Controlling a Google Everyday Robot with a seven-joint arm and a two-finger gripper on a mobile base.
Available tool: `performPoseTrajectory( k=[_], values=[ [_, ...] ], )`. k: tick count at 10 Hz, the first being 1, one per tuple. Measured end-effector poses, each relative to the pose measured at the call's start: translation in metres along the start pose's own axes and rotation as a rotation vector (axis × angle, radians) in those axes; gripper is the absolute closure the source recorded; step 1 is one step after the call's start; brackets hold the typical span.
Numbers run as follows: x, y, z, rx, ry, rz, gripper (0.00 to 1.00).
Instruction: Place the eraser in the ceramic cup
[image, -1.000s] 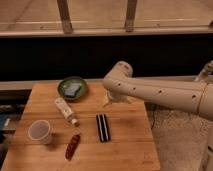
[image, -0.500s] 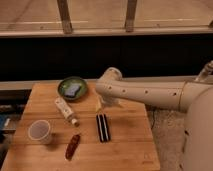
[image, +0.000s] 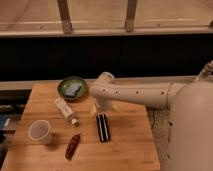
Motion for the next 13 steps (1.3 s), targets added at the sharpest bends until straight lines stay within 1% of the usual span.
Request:
performPoseTrajectory(
  k=[4, 11, 13],
  values=[
    [0.001, -0.002, 0.0, 0.002, 0.001, 0.003, 0.2],
    [0.008, 0.002, 0.016, -0.011, 0.021, 0.023, 0.2],
    [0.008, 0.007, 0.027, -0.022, 0.038, 0.016, 0.2]
  ],
)
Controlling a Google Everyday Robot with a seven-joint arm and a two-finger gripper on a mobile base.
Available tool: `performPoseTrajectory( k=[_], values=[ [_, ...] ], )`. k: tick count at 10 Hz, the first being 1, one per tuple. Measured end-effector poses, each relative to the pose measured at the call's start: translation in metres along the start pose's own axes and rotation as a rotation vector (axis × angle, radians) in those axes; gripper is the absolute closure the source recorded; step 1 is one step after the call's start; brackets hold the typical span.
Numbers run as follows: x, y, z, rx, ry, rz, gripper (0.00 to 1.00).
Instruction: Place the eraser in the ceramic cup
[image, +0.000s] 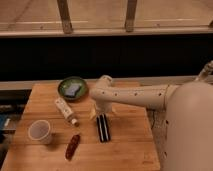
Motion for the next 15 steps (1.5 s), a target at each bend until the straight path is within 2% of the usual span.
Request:
performPoseTrajectory(
  k=[4, 7, 11, 13, 15],
  values=[
    [-0.003, 0.005, 0.02, -0.019, 0.033, -0.01, 0.21],
    [-0.003, 0.006, 0.028, -0.018, 0.052, -0.012, 0.47],
    [-0.004, 0.006, 0.033, -0.017, 0.063, -0.011, 0.87],
    [-0.005, 0.004, 0.03, -0.013, 0.055, -0.008, 0.9],
    [-0.012, -0.007, 0.012, 0.008, 0.026, 0.008, 0.9]
  ],
)
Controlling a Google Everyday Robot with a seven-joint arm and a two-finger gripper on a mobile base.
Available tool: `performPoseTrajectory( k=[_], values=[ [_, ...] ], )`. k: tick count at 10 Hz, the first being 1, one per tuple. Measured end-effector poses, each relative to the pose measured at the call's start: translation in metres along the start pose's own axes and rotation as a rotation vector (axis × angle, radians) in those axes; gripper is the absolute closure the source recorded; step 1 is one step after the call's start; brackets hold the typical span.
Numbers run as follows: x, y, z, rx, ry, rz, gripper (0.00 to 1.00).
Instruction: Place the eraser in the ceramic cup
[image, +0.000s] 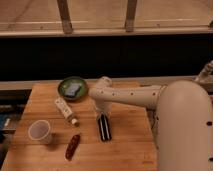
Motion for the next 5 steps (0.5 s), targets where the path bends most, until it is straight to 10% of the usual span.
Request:
performPoseTrajectory(
  k=[5],
  values=[
    [-0.037, -0.031, -0.056, 0.014, -0.111, 0.009, 0.9]
  ],
)
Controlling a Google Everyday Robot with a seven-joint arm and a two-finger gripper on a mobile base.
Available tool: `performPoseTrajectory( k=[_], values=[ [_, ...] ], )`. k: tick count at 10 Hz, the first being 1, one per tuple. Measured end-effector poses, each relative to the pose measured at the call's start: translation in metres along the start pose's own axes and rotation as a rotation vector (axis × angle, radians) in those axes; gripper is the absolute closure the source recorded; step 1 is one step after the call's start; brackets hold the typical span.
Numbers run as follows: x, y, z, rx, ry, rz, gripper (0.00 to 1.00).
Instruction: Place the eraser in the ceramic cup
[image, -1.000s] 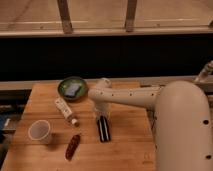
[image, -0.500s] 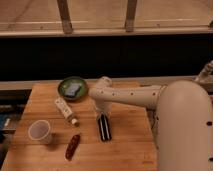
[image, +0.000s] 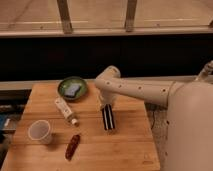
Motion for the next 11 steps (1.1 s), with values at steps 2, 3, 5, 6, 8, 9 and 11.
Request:
performPoseTrajectory(
  k=[2, 3, 5, 6, 8, 9, 11],
  values=[
    [-0.022, 0.007, -0.033, 0.018, -0.06, -0.037, 0.9],
    [-0.032, 0.015, -0.049, 0.024, -0.088, -0.063, 0.9],
    [-0.054, 0.038, -0.082, 0.04, -0.147, -0.127, 0.9],
    [-0.067, 0.057, -0.098, 0.046, -0.182, -0.171, 0.9],
    [-0.082, 0.086, -0.121, 0.053, -0.232, -0.238, 0.9],
    [-0.091, 0.106, -0.137, 0.055, -0.266, -0.281, 0.9],
    [-0.101, 0.142, -0.162, 0.049, -0.322, -0.354, 0.9]
  ],
)
